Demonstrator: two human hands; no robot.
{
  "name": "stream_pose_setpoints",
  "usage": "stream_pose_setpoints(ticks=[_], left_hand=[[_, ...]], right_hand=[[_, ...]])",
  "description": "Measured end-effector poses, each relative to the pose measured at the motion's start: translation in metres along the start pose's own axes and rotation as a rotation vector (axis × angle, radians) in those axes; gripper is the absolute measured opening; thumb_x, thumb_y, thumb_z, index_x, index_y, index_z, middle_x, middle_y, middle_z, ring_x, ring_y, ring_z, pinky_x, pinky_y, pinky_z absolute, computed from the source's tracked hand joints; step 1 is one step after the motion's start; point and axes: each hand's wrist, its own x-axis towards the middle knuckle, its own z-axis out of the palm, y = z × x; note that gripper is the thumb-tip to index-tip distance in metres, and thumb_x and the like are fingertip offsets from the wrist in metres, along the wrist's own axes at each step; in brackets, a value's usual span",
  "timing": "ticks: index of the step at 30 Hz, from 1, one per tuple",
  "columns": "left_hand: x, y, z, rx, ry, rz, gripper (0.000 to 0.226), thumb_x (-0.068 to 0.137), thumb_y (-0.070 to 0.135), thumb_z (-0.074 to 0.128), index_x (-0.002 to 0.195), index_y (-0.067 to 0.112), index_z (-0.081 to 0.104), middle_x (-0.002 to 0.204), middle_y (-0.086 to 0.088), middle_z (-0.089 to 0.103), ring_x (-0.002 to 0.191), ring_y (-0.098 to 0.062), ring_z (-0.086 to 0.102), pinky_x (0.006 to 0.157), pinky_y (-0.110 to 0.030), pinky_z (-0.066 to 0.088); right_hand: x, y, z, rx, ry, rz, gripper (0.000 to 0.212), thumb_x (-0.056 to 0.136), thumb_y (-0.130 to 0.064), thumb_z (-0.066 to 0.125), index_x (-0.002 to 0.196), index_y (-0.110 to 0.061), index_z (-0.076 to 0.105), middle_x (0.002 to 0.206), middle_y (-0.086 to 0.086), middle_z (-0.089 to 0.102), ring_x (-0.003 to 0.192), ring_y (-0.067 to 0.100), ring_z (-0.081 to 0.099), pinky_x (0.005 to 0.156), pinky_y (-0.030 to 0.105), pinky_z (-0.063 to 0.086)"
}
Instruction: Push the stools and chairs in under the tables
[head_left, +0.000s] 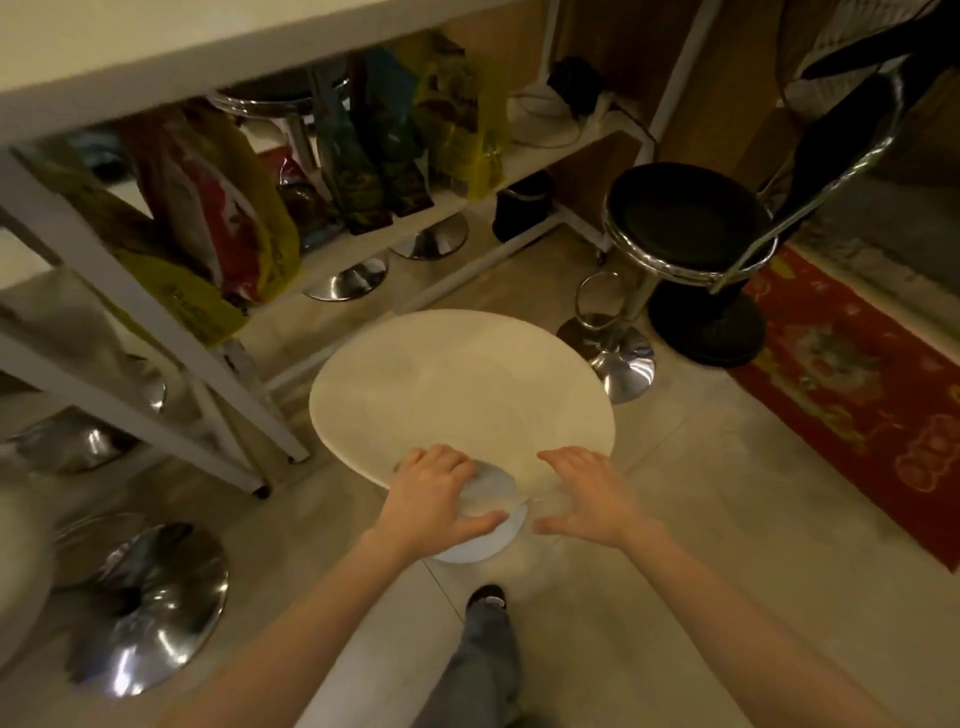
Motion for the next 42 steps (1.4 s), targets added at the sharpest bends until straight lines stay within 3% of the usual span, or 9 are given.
stream_pose_setpoints(ticks=[3,6,11,18,22,28,34,39,42], left_hand=[[0.006,0.004,0.012,0.008,-0.033,0.02,0.06,0.07,0.07,0.047,0.074,0.015,0.069,0.076,0.003,0.067,0.076,-0.02,0.063,0.068,-0.031,0.047],[0.006,0.007,0.021,0.01,-0.042,0.005,0.056,0.068,0.069,0.05,0.067,0.016,0.068,0.065,0.004,0.065,0.06,-0.017,0.061,0.057,-0.026,0.046],[0.004,0.01,0.03,0.06,-0.035,-0.105,0.053,0.068,0.065,0.052,0.051,0.015,0.056,0.045,0.001,0.052,0.039,-0.02,0.05,0.042,-0.022,0.037],[0.002,0.017,0.032,0.111,-0.014,-0.224,0.056,0.062,0.068,0.054,0.049,0.014,0.053,0.043,0.0,0.05,0.035,-0.022,0.046,0.038,-0.021,0.032],[0.004,0.02,0.035,0.108,-0.01,-0.269,0.057,0.063,0.069,0.054,0.049,0.014,0.055,0.043,0.0,0.051,0.034,-0.021,0.046,0.035,-0.023,0.039],[0.009,0.025,0.036,0.134,-0.015,-0.302,0.057,0.061,0.071,0.052,0.051,0.015,0.055,0.046,0.001,0.052,0.036,-0.02,0.047,0.036,-0.024,0.041],[0.02,0.005,0.03,0.16,-0.017,-0.296,0.064,0.07,0.078,0.04,0.052,0.019,0.057,0.049,0.005,0.051,0.039,-0.016,0.047,0.039,-0.022,0.04],[0.038,-0.023,0.028,0.166,-0.021,-0.366,0.062,0.066,0.079,0.044,0.055,0.021,0.063,0.052,0.005,0.057,0.046,-0.017,0.053,0.046,-0.029,0.046],[0.05,-0.04,0.027,0.172,-0.017,-0.377,0.06,0.066,0.077,0.046,0.052,0.021,0.061,0.049,0.005,0.056,0.044,-0.018,0.052,0.044,-0.029,0.046]], right_hand=[[0.017,0.013,0.006,-0.014,-0.063,-0.069,0.107,0.054,-0.085,0.022,0.138,-0.021,0.041,0.139,0.0,0.047,0.128,0.019,0.039,0.104,0.032,0.026],[0.029,0.024,0.016,-0.021,-0.117,-0.12,0.104,0.055,-0.092,0.016,0.114,-0.019,0.06,0.115,0.002,0.063,0.105,0.02,0.055,0.089,0.032,0.041],[0.046,0.039,0.031,-0.028,-0.149,-0.221,0.094,0.063,-0.092,0.015,0.094,-0.018,0.065,0.093,0.001,0.067,0.083,0.018,0.059,0.074,0.033,0.046],[0.061,0.048,0.043,-0.054,-0.158,-0.364,0.104,0.061,-0.09,0.004,0.103,-0.014,0.061,0.105,0.005,0.063,0.094,0.024,0.057,0.078,0.034,0.043],[0.069,0.056,0.041,-0.068,-0.124,-0.467,0.117,0.057,-0.086,-0.02,0.105,-0.014,0.058,0.106,0.007,0.062,0.095,0.026,0.055,0.077,0.036,0.041],[0.077,0.066,0.034,-0.107,-0.117,-0.587,0.121,0.054,-0.082,-0.03,0.106,-0.013,0.056,0.108,0.008,0.061,0.097,0.027,0.053,0.08,0.037,0.039],[0.1,0.058,0.023,-0.072,-0.116,-0.619,0.114,0.06,-0.079,-0.023,0.102,-0.011,0.058,0.105,0.009,0.063,0.095,0.028,0.054,0.077,0.038,0.042],[0.137,0.054,0.021,-0.123,-0.182,-0.584,0.089,0.084,-0.075,-0.001,0.073,-0.013,0.063,0.07,0.006,0.066,0.065,0.027,0.062,0.052,0.034,0.047],[0.16,0.046,0.01,-0.076,-0.135,-0.622,0.105,0.07,-0.081,-0.013,0.09,-0.011,0.062,0.091,0.01,0.067,0.085,0.029,0.059,0.068,0.038,0.045]])
